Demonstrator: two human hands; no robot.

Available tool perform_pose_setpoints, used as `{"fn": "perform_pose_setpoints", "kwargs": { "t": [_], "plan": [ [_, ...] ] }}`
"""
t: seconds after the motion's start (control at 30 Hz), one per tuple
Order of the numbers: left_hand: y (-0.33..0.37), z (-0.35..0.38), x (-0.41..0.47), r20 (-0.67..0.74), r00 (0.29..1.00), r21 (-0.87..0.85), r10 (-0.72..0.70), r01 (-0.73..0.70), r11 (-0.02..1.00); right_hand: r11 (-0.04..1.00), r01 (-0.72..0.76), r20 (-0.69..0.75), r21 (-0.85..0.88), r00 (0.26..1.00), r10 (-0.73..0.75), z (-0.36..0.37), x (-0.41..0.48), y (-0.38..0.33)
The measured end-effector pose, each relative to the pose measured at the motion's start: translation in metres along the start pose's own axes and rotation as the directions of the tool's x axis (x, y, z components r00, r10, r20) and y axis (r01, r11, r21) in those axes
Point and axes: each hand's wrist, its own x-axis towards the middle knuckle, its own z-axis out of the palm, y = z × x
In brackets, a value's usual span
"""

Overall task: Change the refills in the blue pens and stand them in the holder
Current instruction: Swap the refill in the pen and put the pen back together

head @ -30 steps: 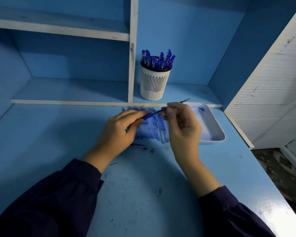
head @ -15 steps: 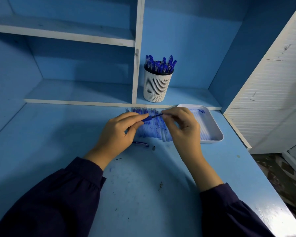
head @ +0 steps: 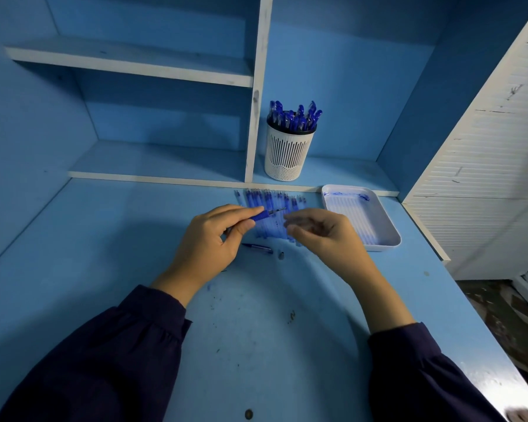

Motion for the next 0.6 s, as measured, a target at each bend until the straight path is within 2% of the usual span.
{"fn": "perform_pose_setpoints", "kwargs": {
  "t": [0.1,0.17,0.27,0.33,0.4,0.47,0.53,0.6],
  "plan": [
    [0.002,-0.003,-0.003,-0.007,1.0,0.01,-0.004,0.004,1.0,0.979,-0.023,0.094,-0.203,0.995,0.043,0.002,-0.005,0.008],
    [0.003,-0.004,-0.006,-0.003,1.0,0.016,-0.007,0.007,1.0,0.951,0.022,0.131,-0.309,0.991,0.02,0.005,-0.008,0.012],
    [0.003,-0.005,-0.009,0.004,1.0,0.026,-0.025,0.025,0.999,0.921,0.074,0.159,-0.383,0.987,-0.013,0.005,-0.009,0.012],
    [0.002,-0.006,-0.011,0.006,0.999,0.033,-0.039,0.038,0.999,0.959,0.024,0.122,-0.281,0.992,0.011,0.006,-0.009,0.007],
    [0.003,-0.006,-0.013,0.009,0.999,0.035,-0.05,0.05,0.998,0.998,0.0,0.033,-0.065,0.999,0.002,0.008,-0.009,0.002],
    [0.004,-0.007,-0.015,0.018,0.998,0.034,-0.063,0.063,0.997,0.991,0.02,-0.075,0.133,0.997,-0.01,0.01,-0.009,-0.004],
    [0.005,-0.007,-0.016,0.029,0.997,0.03,-0.069,0.068,0.997,0.978,0.052,-0.144,0.204,0.989,-0.022,0.012,-0.01,-0.006],
    [0.005,-0.007,-0.016,0.03,0.997,0.034,-0.064,0.063,0.997,0.975,0.081,-0.168,0.206,0.985,-0.046,0.013,-0.01,-0.007]
  ]
}}
